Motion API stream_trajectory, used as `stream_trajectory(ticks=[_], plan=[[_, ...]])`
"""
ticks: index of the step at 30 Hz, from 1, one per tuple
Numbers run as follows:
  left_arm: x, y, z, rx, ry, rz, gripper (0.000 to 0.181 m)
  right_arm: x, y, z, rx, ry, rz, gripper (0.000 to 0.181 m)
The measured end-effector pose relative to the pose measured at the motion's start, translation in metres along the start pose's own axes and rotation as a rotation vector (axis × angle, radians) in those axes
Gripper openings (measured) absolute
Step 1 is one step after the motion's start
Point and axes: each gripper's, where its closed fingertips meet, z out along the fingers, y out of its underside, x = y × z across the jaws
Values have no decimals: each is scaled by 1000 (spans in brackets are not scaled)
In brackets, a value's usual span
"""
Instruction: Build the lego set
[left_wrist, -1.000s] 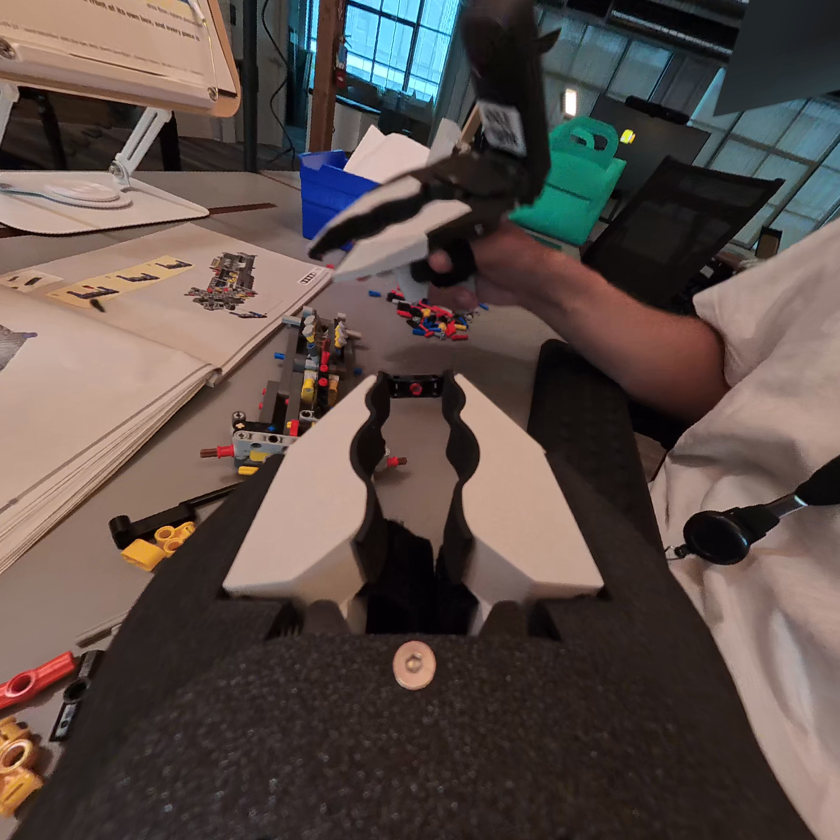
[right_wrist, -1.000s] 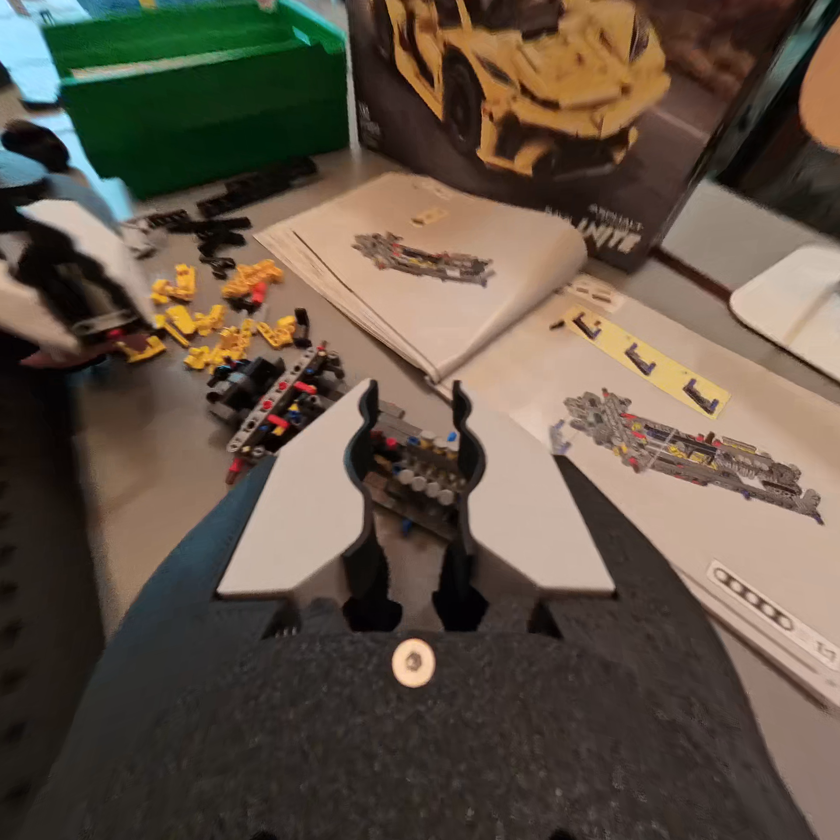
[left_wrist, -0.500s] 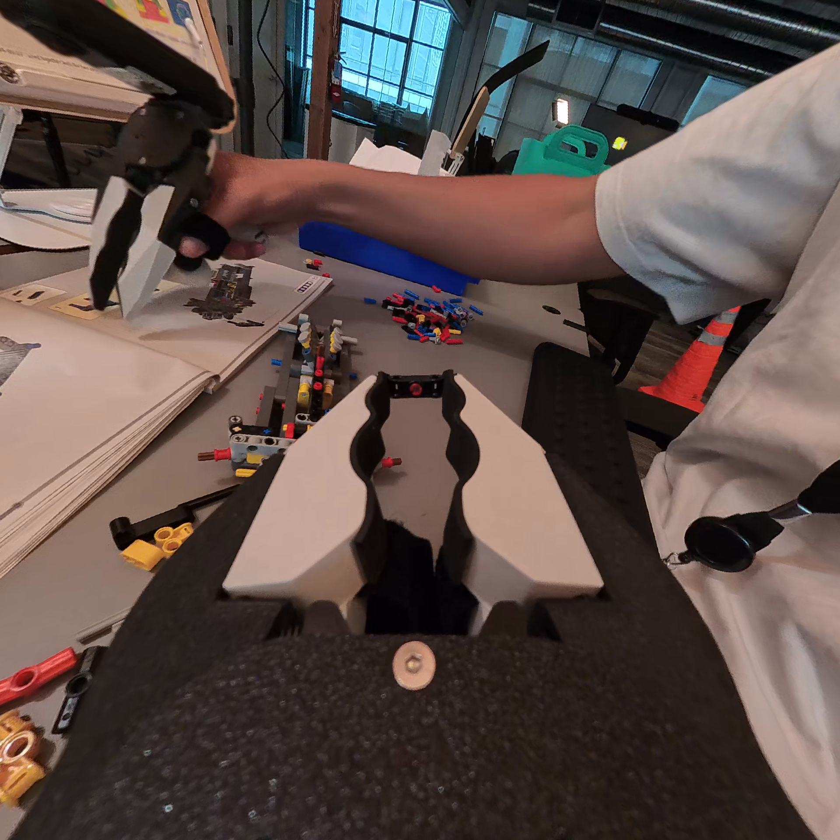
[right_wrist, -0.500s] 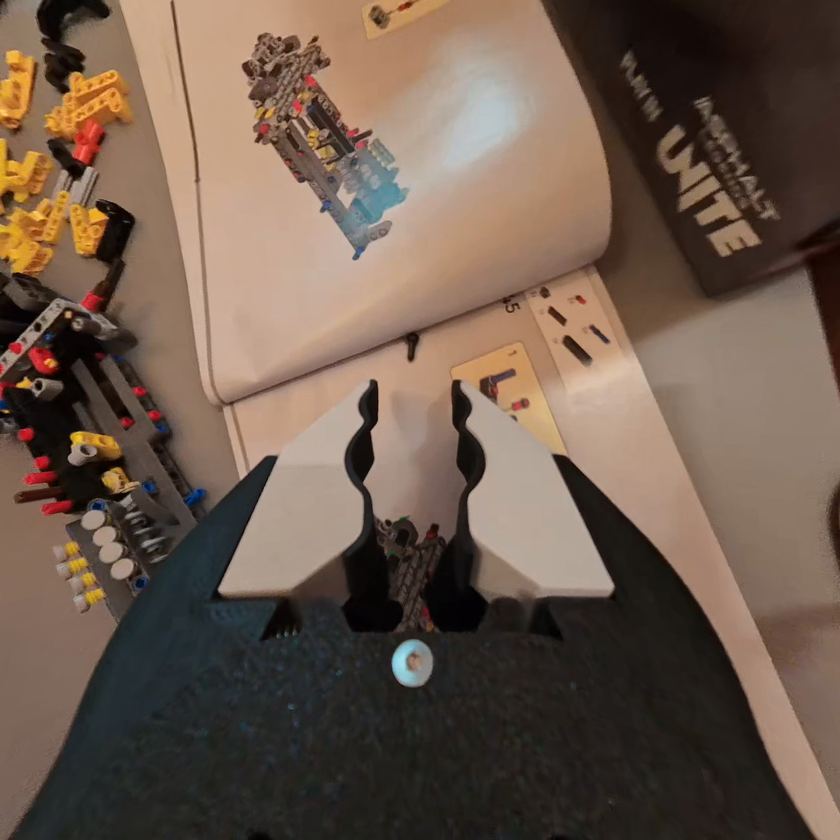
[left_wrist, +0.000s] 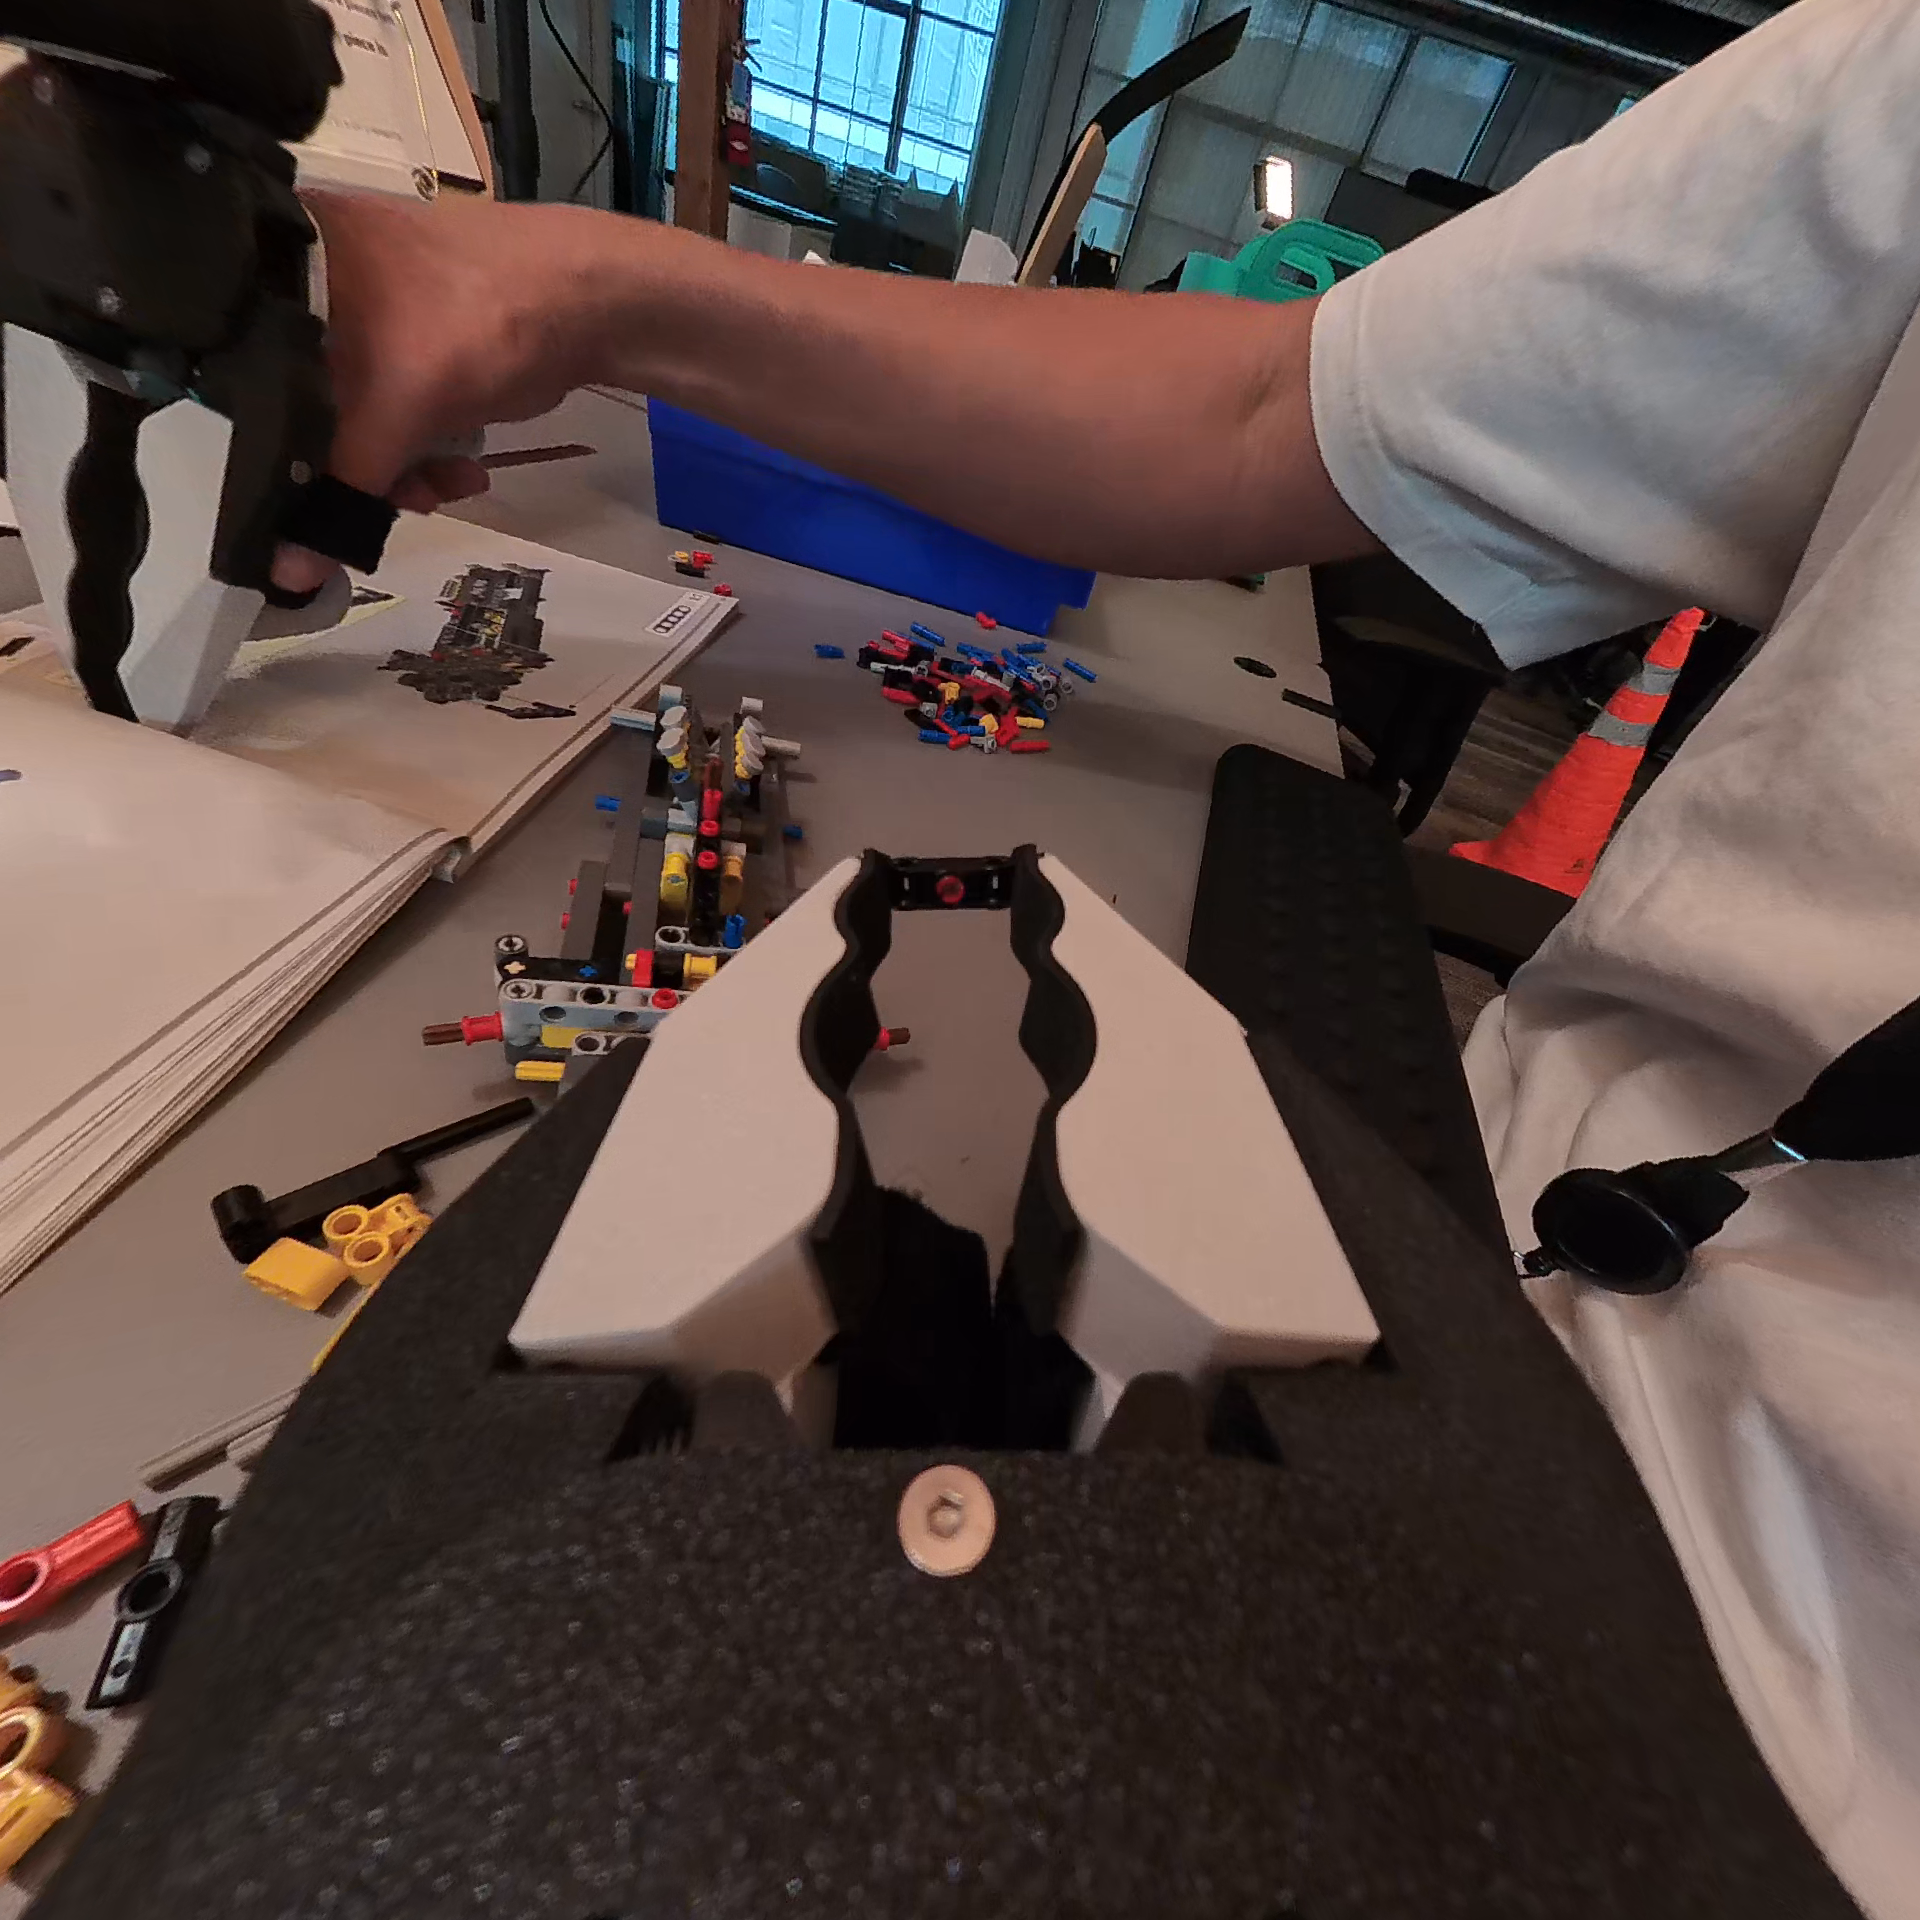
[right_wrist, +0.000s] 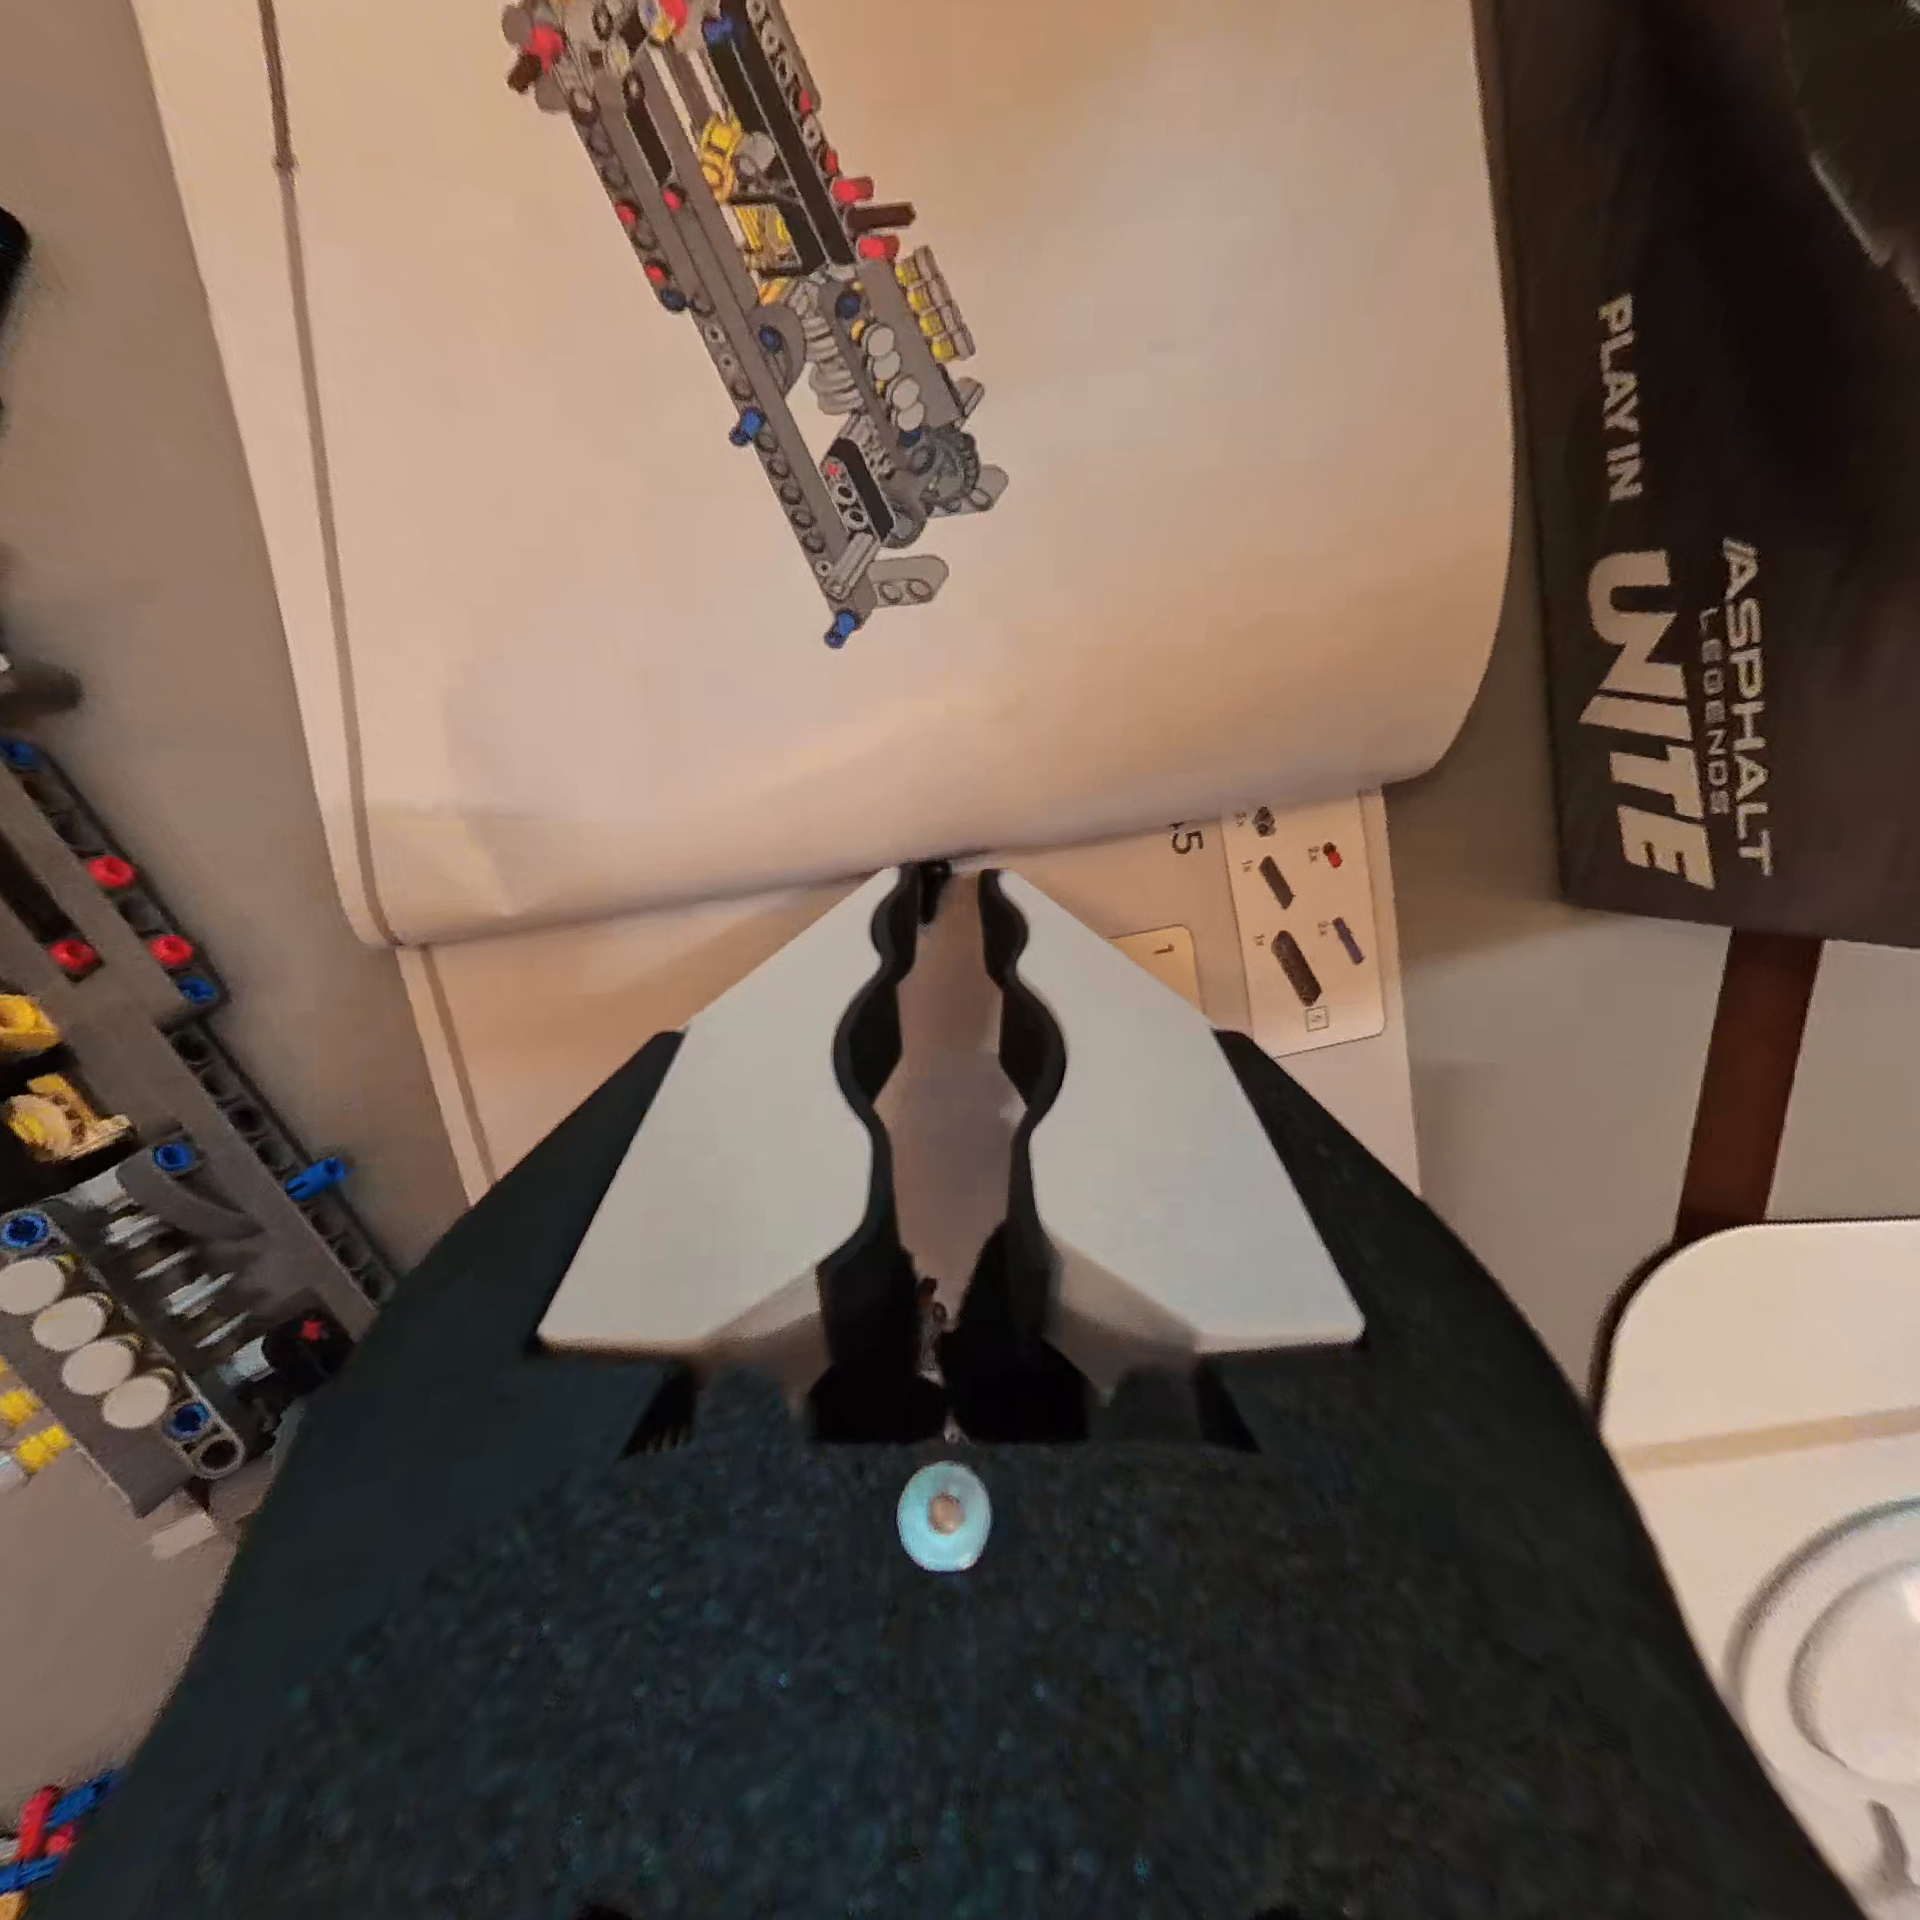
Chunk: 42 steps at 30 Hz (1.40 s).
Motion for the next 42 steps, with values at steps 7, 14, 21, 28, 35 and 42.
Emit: stream_trajectory(ticks=[7,14,21,28,35,42], plan=[[-8,-6,-3,29,-57,6,21,4,1,-1,-26,33,54,1],[-58,-66,-62,264,-681,453,21,-104,-119,-130,1018,-460,560,1],[-4,-107,-69,429,-907,893,21,-210,-168,-172,1484,-817,790,1],[11,-114,-71,536,-838,807,21,-238,-174,-177,1569,-852,758,2],[9,-114,-65,529,-838,793,21,-244,-174,-179,1607,-948,747,1],[8,-113,-65,520,-850,804,21,-241,-173,-177,1616,-975,775,1]])
